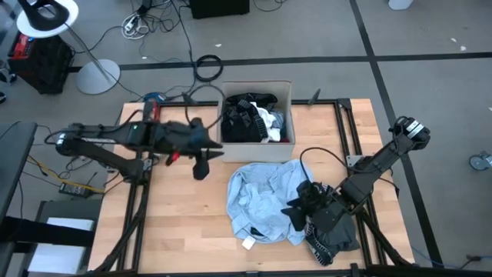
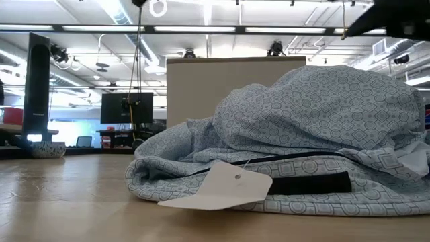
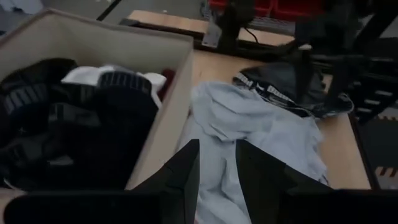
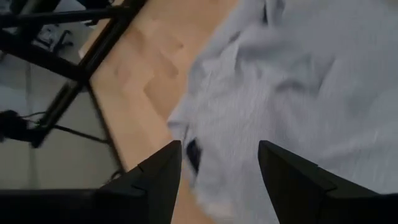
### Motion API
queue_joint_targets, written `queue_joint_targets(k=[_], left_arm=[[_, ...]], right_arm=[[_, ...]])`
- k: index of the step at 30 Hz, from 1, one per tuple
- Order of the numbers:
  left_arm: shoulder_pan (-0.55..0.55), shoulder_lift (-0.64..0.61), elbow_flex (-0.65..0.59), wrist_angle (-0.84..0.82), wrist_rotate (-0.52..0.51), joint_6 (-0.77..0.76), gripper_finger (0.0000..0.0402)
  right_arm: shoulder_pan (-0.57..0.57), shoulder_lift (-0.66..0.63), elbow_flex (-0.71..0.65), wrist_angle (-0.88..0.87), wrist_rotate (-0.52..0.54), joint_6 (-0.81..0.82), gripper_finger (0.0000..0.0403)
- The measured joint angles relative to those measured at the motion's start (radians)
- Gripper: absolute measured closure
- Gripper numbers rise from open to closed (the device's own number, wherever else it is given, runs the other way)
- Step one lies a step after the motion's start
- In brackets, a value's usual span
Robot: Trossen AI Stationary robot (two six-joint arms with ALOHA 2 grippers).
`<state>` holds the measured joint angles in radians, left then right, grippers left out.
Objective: Sort clothes
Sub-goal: Put the blue patterned polo into the white laundry bin
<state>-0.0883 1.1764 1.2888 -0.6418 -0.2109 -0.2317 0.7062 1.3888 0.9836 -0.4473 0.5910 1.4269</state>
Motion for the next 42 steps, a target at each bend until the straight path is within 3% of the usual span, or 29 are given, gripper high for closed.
queue_joint_targets(k=[11, 16, 24, 33, 36, 40, 42], left_arm=[[-0.322, -0.010, -0.038, -0.037, -0.226, -0.145, 0.0291], [-0.455, -0.022, -0.149, -0.016, -0.354, -0.284, 0.0292], [-0.526, -0.022, -0.372, 0.141, -0.359, -0.456, 0.0304], [-0.527, -0.026, -0.577, 0.383, -0.314, -0.485, 0.0312], [-0.520, -0.027, -0.614, 0.400, -0.318, -0.482, 0.0312], [-0.520, -0.028, -0.639, 0.415, -0.386, -0.501, 0.0312], [-0.520, -0.027, -0.649, 0.416, -0.443, -0.504, 0.0312]], right_arm=[[-0.131, 0.000, 0.000, 0.005, 0.059, -0.402, 0.0188], [-0.208, 0.000, 0.000, 0.035, -0.056, -0.613, 0.0188], [-0.301, 0.036, 0.000, 0.080, -0.320, -0.757, 0.0196], [-0.310, 0.346, 0.160, -0.088, -0.410, -0.806, 0.0216], [-0.331, 0.450, 0.228, -0.107, -0.414, -0.834, 0.0247], [-0.352, 0.513, 0.339, -0.113, -0.409, -0.973, 0.0366], [-0.360, 0.513, 0.398, -0.129, -0.390, -1.026, 0.0386]])
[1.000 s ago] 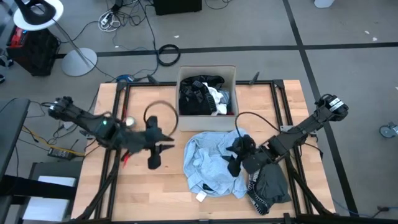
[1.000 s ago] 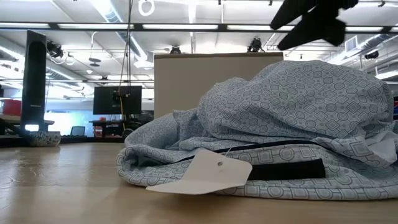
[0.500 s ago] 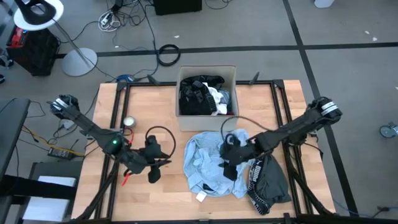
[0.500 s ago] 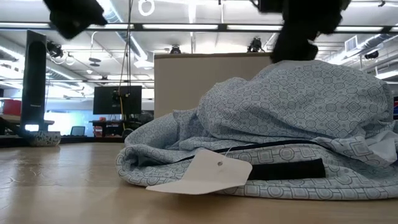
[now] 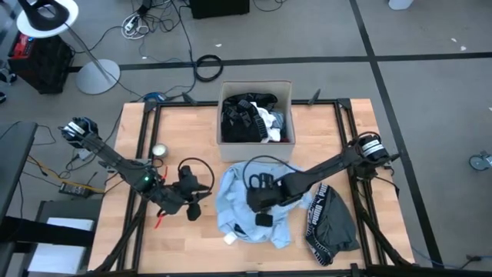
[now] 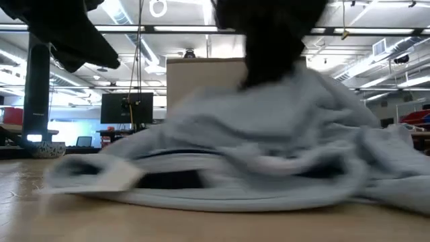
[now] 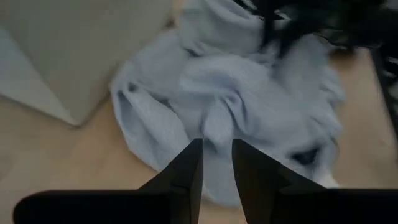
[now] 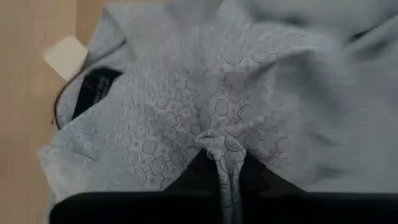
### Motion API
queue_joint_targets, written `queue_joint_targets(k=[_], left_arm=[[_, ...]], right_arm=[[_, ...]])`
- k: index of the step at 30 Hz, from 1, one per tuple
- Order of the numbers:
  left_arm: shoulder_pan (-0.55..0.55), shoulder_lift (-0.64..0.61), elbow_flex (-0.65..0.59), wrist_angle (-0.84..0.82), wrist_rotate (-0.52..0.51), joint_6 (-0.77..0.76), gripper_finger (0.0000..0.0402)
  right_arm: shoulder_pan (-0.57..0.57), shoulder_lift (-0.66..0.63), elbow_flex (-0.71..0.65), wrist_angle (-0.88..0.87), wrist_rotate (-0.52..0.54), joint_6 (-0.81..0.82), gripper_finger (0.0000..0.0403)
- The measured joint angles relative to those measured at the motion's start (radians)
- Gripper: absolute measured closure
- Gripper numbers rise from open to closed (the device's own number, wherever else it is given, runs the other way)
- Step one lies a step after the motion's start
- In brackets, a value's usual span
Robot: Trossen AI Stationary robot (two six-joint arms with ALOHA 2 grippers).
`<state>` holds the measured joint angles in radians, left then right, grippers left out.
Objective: Sort clothes
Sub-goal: Put the blue patterned polo into the white laundry bin
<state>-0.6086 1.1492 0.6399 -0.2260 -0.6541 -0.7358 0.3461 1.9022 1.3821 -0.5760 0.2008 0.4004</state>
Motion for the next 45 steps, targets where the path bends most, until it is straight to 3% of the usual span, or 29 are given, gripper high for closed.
queue_joint_targets(k=[7, 12, 19, 26, 32, 36, 41, 45], left_arm=[[0.000, 0.000, -0.077, 0.002, -0.008, -0.063, 0.0312], [0.000, 0.000, -0.212, 0.206, -0.002, -0.103, 0.0312], [0.000, 0.000, -0.418, 0.582, 0.016, -0.079, 0.0312], [0.001, 0.000, -0.533, 0.805, 0.015, -0.057, 0.0312], [0.022, 0.000, -0.549, 0.835, 0.018, -0.036, 0.0312], [0.034, 0.000, -0.549, 0.834, 0.040, -0.024, 0.0312], [0.047, 0.000, -0.549, 0.827, 0.046, -0.020, 0.0312], [0.060, 0.000, -0.549, 0.828, 0.051, -0.007, 0.0312]], right_arm=[[-0.007, -0.084, 0.267, -0.254, 0.175, -0.066, 0.0396], [-0.004, -0.129, 0.473, -0.368, 0.297, -0.144, 0.0399], [-0.063, -0.136, 0.741, -0.325, 0.345, -0.379, 0.0399], [-0.193, -0.136, 0.943, -0.124, 0.349, -0.643, 0.0399], [-0.307, -0.163, 0.972, 0.235, 0.353, -0.918, 0.0399], [-0.382, -0.187, 0.974, 0.366, 0.333, -0.976, 0.0399], [-0.463, -0.189, 0.972, 0.306, 0.287, -0.915, 0.0399], [-0.532, -0.170, 0.959, 0.178, 0.130, -0.740, 0.0399]])
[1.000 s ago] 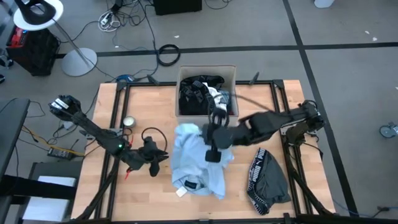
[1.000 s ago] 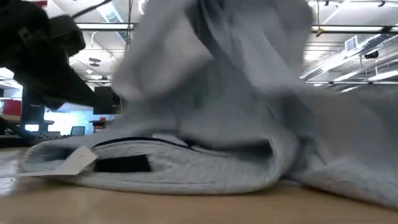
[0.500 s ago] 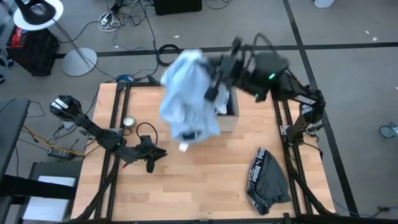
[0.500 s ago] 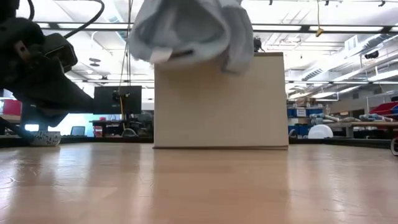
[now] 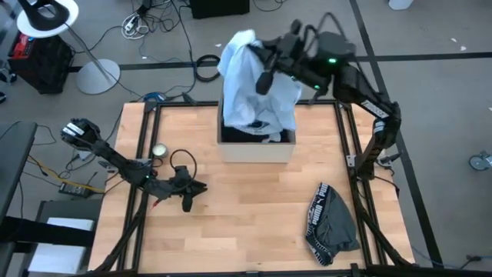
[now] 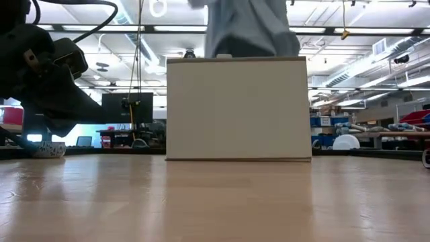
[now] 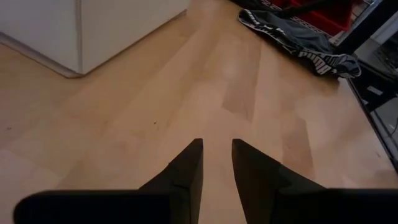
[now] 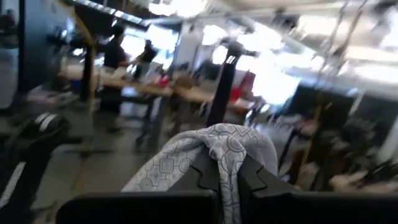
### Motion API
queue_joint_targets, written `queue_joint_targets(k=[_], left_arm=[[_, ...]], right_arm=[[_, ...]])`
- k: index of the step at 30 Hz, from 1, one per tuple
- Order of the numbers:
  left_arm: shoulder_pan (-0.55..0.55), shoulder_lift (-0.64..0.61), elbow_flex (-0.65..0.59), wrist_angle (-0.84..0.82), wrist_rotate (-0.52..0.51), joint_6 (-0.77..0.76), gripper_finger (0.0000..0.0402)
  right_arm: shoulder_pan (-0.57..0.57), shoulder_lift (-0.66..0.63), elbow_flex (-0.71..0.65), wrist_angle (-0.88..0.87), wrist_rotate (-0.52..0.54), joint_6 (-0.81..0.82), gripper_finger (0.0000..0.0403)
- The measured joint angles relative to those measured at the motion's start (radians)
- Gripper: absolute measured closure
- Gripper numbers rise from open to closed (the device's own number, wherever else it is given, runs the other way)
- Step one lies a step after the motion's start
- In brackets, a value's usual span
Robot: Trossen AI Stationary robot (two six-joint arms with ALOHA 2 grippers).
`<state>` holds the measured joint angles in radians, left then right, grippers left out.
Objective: Sort clothes
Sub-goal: Put the blue patterned polo into the white laundry bin
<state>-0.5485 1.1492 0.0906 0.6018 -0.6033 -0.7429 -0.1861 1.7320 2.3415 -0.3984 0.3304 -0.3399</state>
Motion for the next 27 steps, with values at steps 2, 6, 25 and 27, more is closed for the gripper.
queue_joint_targets(k=[2, 6, 25, 27], left_arm=[[0.006, 0.000, 0.000, 0.000, 0.016, 0.000, 0.0312], [0.007, 0.000, 0.000, 0.001, 0.028, 0.000, 0.0312], [0.007, 0.001, 0.000, 0.016, 0.032, 0.001, 0.0312], [0.007, 0.001, 0.000, 0.012, 0.032, 0.001, 0.0312]], right_arm=[[-0.027, 0.015, -0.030, -0.026, -0.064, 0.062, 0.0399], [-0.066, 0.020, -0.094, -0.070, -0.093, 0.133, 0.0399], [-0.179, 0.300, -0.353, -0.502, -0.023, 0.519, 0.0354], [-0.198, 0.358, -0.368, -0.491, -0.060, 0.570, 0.0332]])
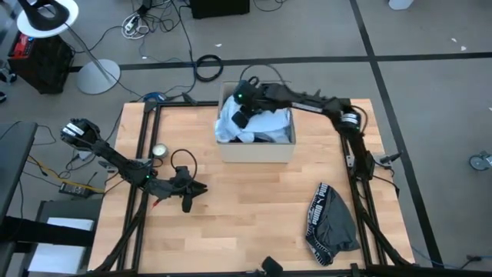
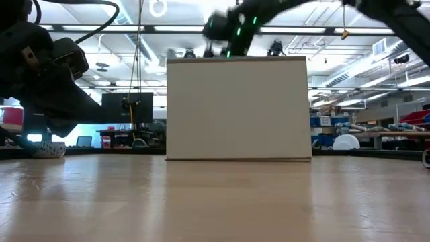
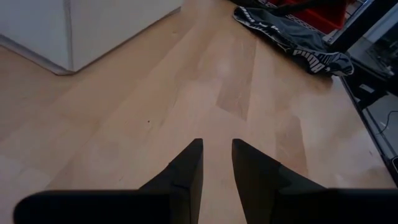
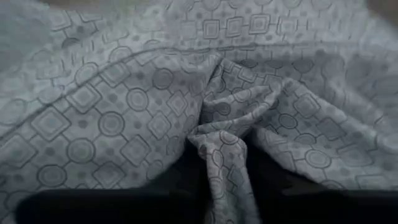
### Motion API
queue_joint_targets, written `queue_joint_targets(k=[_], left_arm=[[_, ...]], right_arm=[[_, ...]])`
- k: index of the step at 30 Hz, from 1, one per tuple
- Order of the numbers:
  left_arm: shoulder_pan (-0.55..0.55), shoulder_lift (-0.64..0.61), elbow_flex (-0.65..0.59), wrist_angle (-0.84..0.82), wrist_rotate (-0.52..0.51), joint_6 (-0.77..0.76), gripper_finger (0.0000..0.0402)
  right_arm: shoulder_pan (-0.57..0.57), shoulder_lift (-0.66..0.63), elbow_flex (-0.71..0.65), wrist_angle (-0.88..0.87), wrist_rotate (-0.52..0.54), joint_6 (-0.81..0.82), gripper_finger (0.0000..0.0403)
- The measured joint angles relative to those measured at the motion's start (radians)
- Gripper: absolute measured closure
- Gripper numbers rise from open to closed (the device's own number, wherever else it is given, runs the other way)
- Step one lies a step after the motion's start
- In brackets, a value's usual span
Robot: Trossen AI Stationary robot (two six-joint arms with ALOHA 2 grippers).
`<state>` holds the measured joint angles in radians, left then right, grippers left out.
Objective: Sort clothes
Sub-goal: Put the blue patterned polo into the white laundry bin, then put the gray underwear into the white laundry bin
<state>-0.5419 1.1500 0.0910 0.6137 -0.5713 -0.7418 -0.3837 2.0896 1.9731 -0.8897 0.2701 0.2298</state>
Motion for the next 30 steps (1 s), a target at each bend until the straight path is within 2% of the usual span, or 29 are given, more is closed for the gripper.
queue_joint_targets(k=[5, 12, 17, 30], left_arm=[[0.000, 0.000, 0.000, -0.004, 0.000, -0.002, 0.0312], [0.000, 0.000, 0.000, -0.005, 0.000, -0.003, 0.0312], [0.000, 0.000, 0.000, -0.005, 0.000, -0.003, 0.0312], [0.000, 0.000, 0.000, -0.004, 0.000, -0.003, 0.0312]], right_arm=[[-0.042, 0.142, -0.008, 0.037, -0.172, 0.068, 0.0265], [-0.054, 0.184, -0.009, 0.072, -0.199, 0.070, 0.0199], [-0.057, 0.083, -0.024, 0.034, -0.229, 0.038, 0.0189], [-0.053, -0.340, -0.019, -0.008, -0.213, 0.022, 0.0190]])
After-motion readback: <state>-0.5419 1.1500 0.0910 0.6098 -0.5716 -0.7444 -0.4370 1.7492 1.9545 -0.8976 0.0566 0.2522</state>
